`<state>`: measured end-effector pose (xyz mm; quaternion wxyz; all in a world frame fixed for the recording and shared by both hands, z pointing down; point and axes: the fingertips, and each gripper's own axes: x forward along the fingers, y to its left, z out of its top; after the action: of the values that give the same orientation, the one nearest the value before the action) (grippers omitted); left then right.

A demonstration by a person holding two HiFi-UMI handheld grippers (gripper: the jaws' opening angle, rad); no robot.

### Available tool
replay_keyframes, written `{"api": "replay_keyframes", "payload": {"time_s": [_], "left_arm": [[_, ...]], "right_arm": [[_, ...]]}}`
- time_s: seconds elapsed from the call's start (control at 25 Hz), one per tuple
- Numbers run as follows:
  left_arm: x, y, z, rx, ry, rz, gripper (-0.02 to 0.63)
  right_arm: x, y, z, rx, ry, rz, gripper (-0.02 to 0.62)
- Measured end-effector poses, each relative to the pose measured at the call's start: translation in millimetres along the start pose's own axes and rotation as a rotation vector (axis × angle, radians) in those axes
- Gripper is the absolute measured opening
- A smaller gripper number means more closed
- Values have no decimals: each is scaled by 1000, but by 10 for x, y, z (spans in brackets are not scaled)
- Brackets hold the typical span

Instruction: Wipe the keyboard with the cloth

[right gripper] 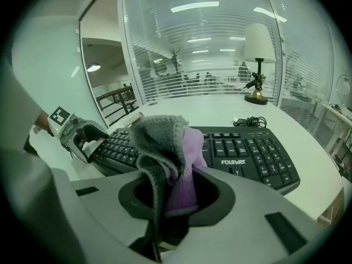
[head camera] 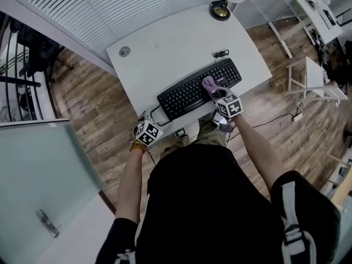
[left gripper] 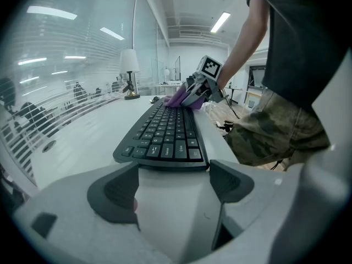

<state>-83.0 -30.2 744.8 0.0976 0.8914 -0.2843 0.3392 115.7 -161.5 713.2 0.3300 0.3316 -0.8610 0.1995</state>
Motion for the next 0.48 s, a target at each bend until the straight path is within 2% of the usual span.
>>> {"api": "replay_keyframes", "payload": {"time_s": [0.48], "left_arm": [[-3, 9, -15, -1, 1, -1, 399]], "right_arm": [[124, 494, 35, -58, 35, 96, 100]]}}
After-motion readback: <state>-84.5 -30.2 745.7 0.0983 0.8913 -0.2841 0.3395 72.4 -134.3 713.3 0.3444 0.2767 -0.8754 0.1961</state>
